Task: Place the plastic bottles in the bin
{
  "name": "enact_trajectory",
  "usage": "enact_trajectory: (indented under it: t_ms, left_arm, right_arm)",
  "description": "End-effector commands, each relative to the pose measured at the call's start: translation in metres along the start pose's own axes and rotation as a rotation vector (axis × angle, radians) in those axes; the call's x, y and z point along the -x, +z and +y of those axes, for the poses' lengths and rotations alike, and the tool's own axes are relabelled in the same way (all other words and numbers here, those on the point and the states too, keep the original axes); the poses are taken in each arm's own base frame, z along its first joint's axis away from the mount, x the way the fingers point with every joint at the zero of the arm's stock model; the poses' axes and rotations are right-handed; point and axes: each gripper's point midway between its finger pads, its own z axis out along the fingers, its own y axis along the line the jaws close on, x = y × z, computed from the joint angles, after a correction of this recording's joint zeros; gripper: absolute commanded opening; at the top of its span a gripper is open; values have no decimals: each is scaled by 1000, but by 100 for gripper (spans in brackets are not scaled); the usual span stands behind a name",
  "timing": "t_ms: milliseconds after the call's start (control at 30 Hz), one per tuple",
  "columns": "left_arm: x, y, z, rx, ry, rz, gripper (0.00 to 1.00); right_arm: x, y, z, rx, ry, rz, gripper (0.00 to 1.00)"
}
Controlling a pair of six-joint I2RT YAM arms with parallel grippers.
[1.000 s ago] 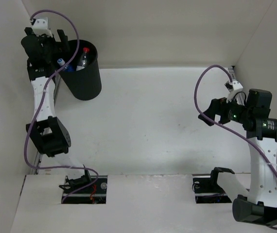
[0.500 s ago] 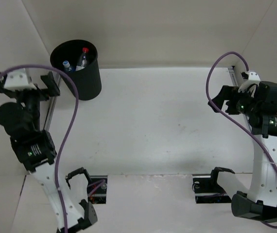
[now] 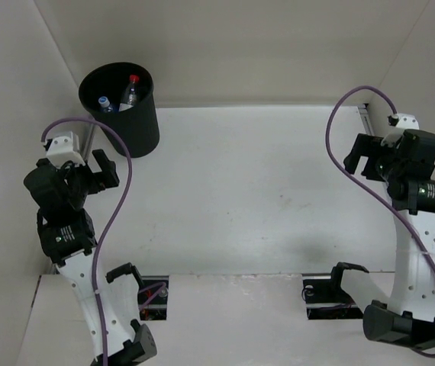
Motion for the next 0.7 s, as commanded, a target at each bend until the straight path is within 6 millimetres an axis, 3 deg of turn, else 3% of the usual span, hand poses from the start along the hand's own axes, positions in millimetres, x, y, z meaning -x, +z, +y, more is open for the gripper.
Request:
enact_trajectory:
  t_ms: [0, 233, 667]
  left_arm:
    - [0, -13, -7, -19, 51, -6, 100]
    - [-9, -22, 4, 22, 56, 40, 100]
    - [-17, -28, 4, 28, 60, 37, 100]
  right_arm:
    - [4, -8, -12, -73, -43, -78, 100]
    - [-4, -20, -11, -57, -37, -108, 100]
    - [5, -23, -12, -50, -30, -124, 100]
